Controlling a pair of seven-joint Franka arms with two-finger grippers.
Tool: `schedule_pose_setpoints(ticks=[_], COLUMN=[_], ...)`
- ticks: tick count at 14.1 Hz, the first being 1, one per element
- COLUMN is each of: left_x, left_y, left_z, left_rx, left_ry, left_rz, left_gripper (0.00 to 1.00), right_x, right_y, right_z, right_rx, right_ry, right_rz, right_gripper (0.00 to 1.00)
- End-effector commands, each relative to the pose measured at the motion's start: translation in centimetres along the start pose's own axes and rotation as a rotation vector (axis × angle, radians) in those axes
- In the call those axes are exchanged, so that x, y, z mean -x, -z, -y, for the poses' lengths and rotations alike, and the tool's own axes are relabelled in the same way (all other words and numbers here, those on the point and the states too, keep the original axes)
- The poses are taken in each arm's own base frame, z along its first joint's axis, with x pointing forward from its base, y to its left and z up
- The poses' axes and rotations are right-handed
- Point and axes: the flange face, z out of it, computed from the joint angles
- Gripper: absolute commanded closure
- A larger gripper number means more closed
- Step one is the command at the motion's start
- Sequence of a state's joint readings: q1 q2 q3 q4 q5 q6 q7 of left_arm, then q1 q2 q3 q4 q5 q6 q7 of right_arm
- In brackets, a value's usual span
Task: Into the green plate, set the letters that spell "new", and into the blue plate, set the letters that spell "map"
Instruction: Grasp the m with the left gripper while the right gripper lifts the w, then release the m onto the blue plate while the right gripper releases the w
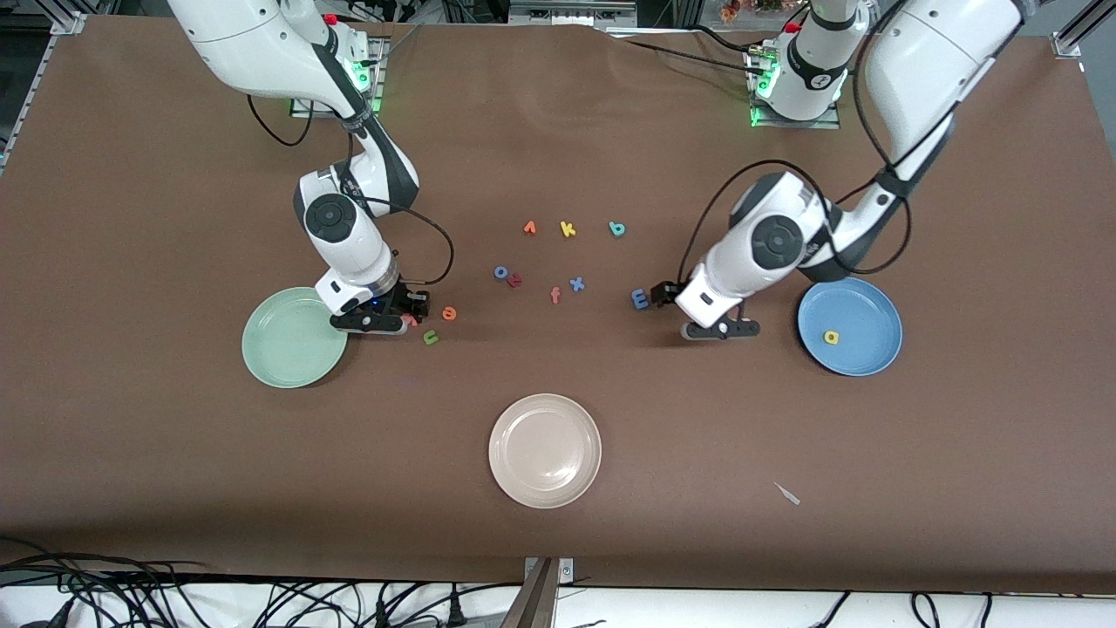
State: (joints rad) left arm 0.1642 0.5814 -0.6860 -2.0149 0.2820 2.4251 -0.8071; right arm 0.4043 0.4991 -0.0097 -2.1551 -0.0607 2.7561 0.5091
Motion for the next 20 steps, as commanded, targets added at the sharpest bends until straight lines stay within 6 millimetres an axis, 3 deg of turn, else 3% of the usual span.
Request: schedule_pose_setpoints(ticks=[1, 4, 7, 10, 11, 14, 16, 18, 20], left_x=[2.9, 2.8, 2.9, 2.7, 2.9, 2.6, 2.6, 2.6, 2.2], left_y=[-1.0, -3.3, -4.8, -5.9, -6.1, -6.2, -6.3, -6.3, -5.8], left_z=[-3.1, -6.0, -6.1, -6.4, -6.6, -6.2, -6.1, -6.1, -5.6], left_rx=[-0.06, -0.061, -0.089, -0.099, -0.105, -0.112, -0.118, -0.119, -0.137], left_ry=[0.086, 0.174, 0.179, 0.176, 0.173, 0.162, 0.135, 0.132, 0.118], left_rz=[-0.077, -0.11, -0.121, -0.119, -0.118, -0.119, -0.117, -0.116, -0.117], left_gripper=[0.0, 0.0, 0.04, 0.1, 0.17, 0.58, 0.8, 0.96, 1.0], right_x=[-0.5, -0.5, -0.6, -1.2, -1.9, -4.2, -5.8, -6.8, -7.0], right_y=[-0.6, -0.6, -0.7, 0.2, 1.0, 4.6, 6.8, 7.9, 7.5], right_z=[0.1, 0.1, 0.0, -0.5, -1.5, -3.6, -5.4, -8.0, -10.4], right_rx=[0.0, 0.0, 0.0, 0.002, 0.013, 0.062, 0.088, 0.108, 0.121], right_ry=[0.008, 0.01, 0.01, 0.027, 0.03, 0.093, 0.136, 0.18, 0.224], right_rz=[-0.011, -0.011, -0.011, -0.019, -0.023, 0.016, 0.045, 0.06, 0.074], right_gripper=[0.48, 0.63, 0.75, 0.76, 0.77, 0.77, 0.77, 0.77, 0.75])
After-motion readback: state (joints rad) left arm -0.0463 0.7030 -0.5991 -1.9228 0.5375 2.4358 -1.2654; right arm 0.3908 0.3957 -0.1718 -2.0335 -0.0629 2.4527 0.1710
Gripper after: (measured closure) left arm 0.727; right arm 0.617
